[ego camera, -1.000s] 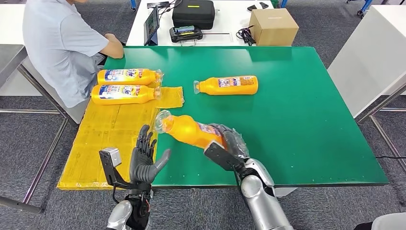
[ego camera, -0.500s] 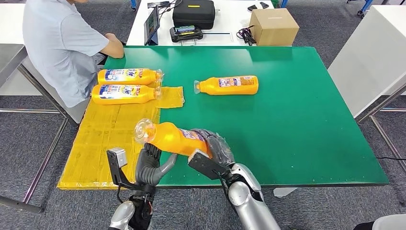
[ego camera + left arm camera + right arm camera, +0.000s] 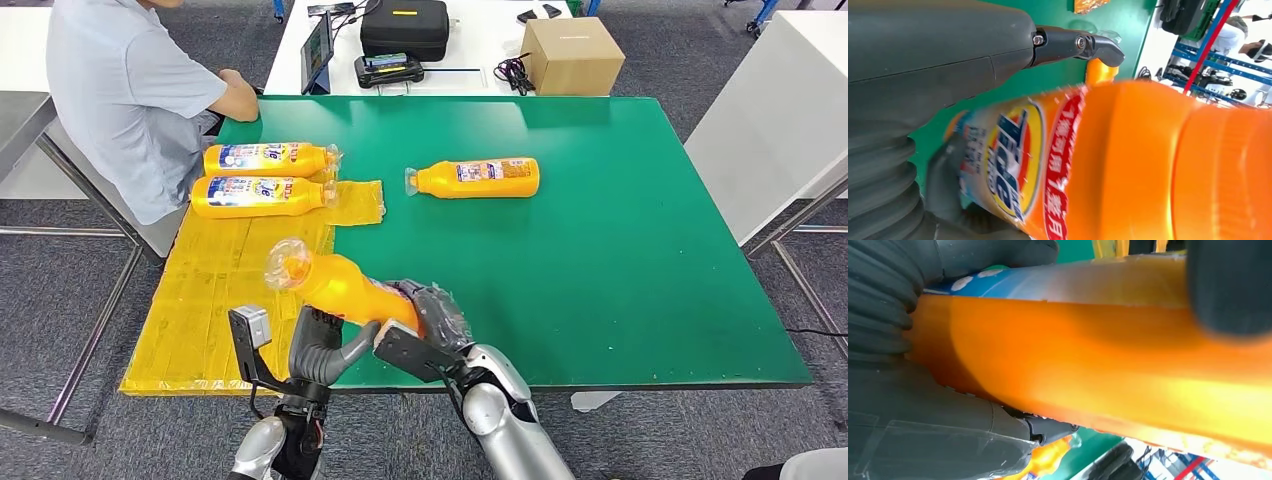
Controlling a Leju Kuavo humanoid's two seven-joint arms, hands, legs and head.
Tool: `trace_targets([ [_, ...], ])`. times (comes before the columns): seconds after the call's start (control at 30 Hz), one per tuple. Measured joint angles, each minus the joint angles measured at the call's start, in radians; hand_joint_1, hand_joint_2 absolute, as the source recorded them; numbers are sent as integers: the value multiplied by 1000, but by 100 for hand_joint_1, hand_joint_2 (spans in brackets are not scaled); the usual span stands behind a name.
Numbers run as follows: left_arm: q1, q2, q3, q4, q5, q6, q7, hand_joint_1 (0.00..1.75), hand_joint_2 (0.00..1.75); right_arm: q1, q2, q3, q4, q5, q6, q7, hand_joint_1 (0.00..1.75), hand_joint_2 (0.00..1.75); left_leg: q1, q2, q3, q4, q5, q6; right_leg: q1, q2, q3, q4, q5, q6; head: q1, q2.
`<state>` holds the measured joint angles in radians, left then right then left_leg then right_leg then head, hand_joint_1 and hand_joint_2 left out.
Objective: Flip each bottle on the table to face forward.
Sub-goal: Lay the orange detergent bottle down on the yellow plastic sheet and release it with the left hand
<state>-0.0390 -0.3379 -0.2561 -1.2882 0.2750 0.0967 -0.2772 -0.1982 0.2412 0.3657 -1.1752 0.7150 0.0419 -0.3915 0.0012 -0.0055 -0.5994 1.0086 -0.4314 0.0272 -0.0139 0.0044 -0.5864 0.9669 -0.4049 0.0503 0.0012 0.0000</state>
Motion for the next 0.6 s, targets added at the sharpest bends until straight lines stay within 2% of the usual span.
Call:
trace_targets([
  [0.3, -8, 0, -1, 1, 3, 14, -10, 0, 175, -11, 17, 27, 50, -4, -2, 3, 175, 175, 0, 0, 0, 0, 0, 0, 0, 0, 0, 0, 0, 0, 0, 0],
  [0.33, -10, 0, -1, 2, 9, 14, -11, 37, 175, -13, 17, 29, 54, -2, -4, 3, 175, 175, 0, 0, 0, 0, 0, 0, 0, 0, 0, 0, 0, 0, 0, 0],
  [0.43, -17, 0, -1, 8, 31, 14, -24, 168, 175, -23, 18, 39, 64, 10, -19, 4, 175, 175, 0, 0, 0, 0, 0, 0, 0, 0, 0, 0, 0, 0, 0, 0],
  [0.47, -19, 0, -1, 9, 35, 14, -30, 175, 175, -26, 18, 42, 68, 16, -25, 5, 175, 175, 0, 0, 0, 0, 0, 0, 0, 0, 0, 0, 0, 0, 0, 0],
  [0.6, -23, 0, 1, 10, 41, 15, -48, 175, 175, -37, 22, 54, 88, 38, -53, 9, 175, 175, 0, 0, 0, 0, 0, 0, 0, 0, 0, 0, 0, 0, 0, 0],
])
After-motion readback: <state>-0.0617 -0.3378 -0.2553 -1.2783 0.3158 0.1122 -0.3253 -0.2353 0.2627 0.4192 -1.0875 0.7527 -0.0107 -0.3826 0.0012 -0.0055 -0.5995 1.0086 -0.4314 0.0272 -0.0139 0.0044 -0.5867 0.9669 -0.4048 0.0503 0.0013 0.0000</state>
